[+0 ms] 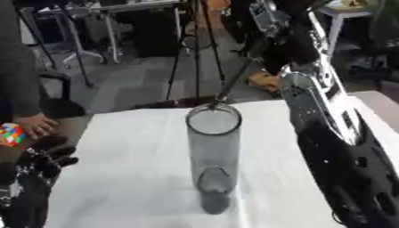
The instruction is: Arrange flowers into the vase.
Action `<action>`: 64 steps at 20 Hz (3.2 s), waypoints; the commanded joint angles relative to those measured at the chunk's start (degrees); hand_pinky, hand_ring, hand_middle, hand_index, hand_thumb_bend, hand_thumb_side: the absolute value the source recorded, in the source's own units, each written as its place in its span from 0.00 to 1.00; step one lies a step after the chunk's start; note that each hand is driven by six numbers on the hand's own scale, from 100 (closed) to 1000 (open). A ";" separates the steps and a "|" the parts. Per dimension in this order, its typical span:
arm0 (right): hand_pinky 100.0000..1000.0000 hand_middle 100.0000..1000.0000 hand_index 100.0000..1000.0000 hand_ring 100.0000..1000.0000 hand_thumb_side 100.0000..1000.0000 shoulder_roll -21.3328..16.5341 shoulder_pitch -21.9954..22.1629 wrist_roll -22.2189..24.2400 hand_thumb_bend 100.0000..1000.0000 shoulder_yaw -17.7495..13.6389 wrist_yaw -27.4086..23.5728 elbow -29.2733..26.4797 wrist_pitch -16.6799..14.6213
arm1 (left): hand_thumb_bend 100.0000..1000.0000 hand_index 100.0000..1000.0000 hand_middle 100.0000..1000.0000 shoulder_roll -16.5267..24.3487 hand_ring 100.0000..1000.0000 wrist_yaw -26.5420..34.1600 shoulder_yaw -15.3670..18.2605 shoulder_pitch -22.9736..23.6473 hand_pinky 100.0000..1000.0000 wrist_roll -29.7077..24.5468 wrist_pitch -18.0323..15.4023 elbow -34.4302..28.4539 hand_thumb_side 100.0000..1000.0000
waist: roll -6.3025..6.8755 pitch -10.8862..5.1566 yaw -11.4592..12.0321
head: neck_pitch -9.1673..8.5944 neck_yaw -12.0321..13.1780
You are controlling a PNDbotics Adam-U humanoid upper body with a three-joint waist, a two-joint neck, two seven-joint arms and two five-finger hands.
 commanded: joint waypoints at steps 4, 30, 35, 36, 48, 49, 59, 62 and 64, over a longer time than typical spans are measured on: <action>0.00 0.00 0.02 0.00 0.06 -1.21 -0.57 0.96 0.15 0.05 0.99 0.35 -0.05 | 1.00 0.77 0.69 0.90 0.67 -0.11 0.62 -0.47 0.65 0.09 -0.19 -0.53 0.85 | -0.10 -0.97 -0.14 | 0.34 0.13; 0.00 0.00 0.03 0.00 0.11 -1.45 -2.69 7.11 0.21 0.36 2.20 8.42 5.28 | 1.00 0.77 0.69 0.80 0.67 -0.15 0.56 -0.48 0.65 -0.03 -0.21 -0.09 0.85 | -0.29 -0.88 -0.22 | 0.46 0.01; 0.00 0.00 0.03 0.00 0.12 -1.46 -3.40 7.85 0.22 0.46 2.53 9.73 5.40 | 1.00 0.77 0.69 0.78 0.67 -0.11 0.51 -0.46 0.66 -0.11 -0.18 0.01 0.85 | -0.28 -0.88 -0.10 | 0.47 -0.07; 0.00 0.00 0.03 0.00 0.12 -1.47 -3.51 8.10 0.22 0.50 2.69 10.07 5.47 | 1.00 0.77 0.69 0.79 0.67 -0.11 0.50 -0.47 0.66 -0.12 -0.17 0.02 0.85 | -0.28 -0.88 -0.06 | 0.49 -0.11; 0.00 0.00 0.06 0.00 0.19 -1.24 -3.83 9.43 0.29 0.26 7.46 13.68 4.33 | 1.00 0.77 0.69 0.75 0.67 -0.05 0.51 -0.51 0.66 -0.16 -0.19 0.10 0.86 | -0.24 -0.60 0.18 | 0.45 -0.18; 0.00 0.00 0.06 0.00 0.21 -1.22 -3.81 9.40 0.30 0.27 7.92 13.91 4.15 | 1.00 0.77 0.69 0.74 0.67 -0.04 0.51 -0.50 0.66 -0.16 -0.19 0.11 0.86 | -0.24 -0.58 0.19 | 0.44 -0.17; 0.00 0.00 0.11 0.00 0.29 -1.23 -3.46 10.54 0.33 0.12 12.80 15.77 3.24 | 1.00 0.77 0.69 0.70 0.67 0.00 0.54 -0.55 0.66 -0.13 -0.24 0.24 0.86 | -0.30 -0.31 0.34 | 0.42 -0.16; 0.00 0.00 0.11 0.00 0.30 -1.18 -3.33 10.93 0.32 0.00 13.19 16.13 3.31 | 1.00 0.77 0.69 0.70 0.67 -0.01 0.54 -0.57 0.66 -0.13 -0.24 0.26 0.86 | -0.27 -0.31 0.37 | 0.37 -0.15; 0.00 0.00 0.11 0.00 0.30 -1.16 -3.23 11.18 0.32 -0.05 13.41 16.35 3.32 | 1.00 0.77 0.69 0.70 0.66 -0.01 0.54 -0.57 0.66 -0.14 -0.23 0.27 0.86 | -0.25 -0.32 0.38 | 0.34 -0.15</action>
